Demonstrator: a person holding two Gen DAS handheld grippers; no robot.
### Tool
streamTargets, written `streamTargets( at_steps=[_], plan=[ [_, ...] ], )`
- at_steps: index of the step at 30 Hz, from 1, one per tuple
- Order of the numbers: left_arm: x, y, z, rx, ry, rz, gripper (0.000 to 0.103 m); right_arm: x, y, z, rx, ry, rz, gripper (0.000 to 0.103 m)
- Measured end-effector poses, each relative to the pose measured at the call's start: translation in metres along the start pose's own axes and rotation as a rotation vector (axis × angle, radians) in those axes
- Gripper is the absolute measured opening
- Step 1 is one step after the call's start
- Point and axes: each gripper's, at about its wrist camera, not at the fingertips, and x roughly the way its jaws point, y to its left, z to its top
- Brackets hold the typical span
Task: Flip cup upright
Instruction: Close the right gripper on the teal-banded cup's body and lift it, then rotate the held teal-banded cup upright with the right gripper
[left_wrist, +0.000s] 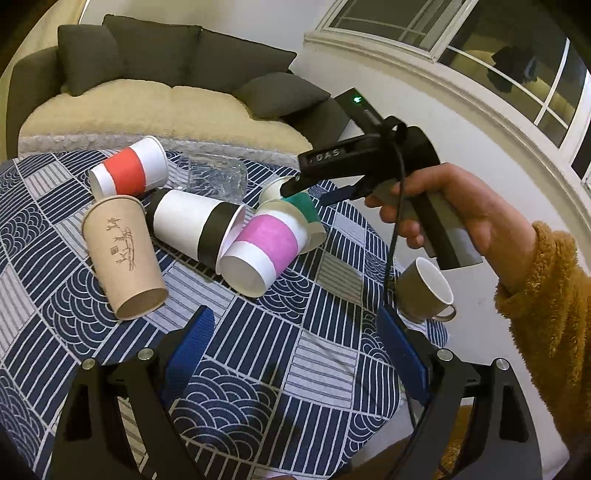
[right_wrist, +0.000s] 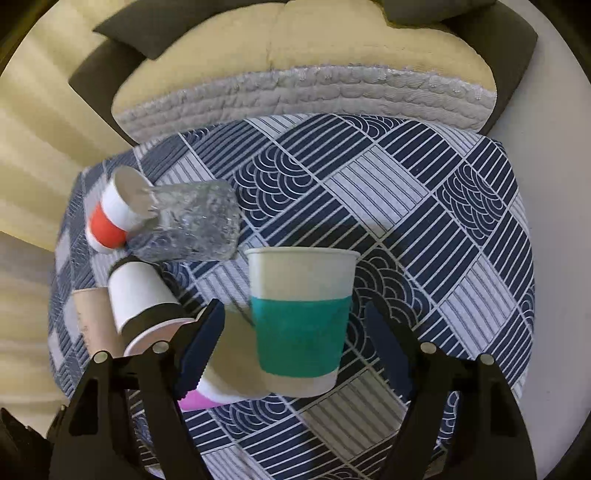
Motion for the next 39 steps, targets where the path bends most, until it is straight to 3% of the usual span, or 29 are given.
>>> streamTargets(
  at_steps=[7, 18, 32, 39],
  plan=[
    [0.011, 0.005, -0.003, -0.001, 0.012, 0.009, 0.087, 0.017, 0.004, 0.003, -0.027, 0.044, -0.060, 0.067],
    [0.016, 0.000, -0.011, 0.043, 0.029, 0.011, 0.087, 0.024, -0.004, 0.006, -0.006, 0.056, -0.028, 0.064],
    [-0.002, -0.006, -0.019, 0.064, 0.025, 0.021, 0.087, -0.046, -0.005, -0.001, 0.000, -0.018, -0.012, 0.064],
    [-0.027, -0.011, -0.030, 0.030, 0.005, 0.005, 0.087, -0.088, 0.019, -0.044, -0.008, -0.021, 0.102, 0.064]
  ],
)
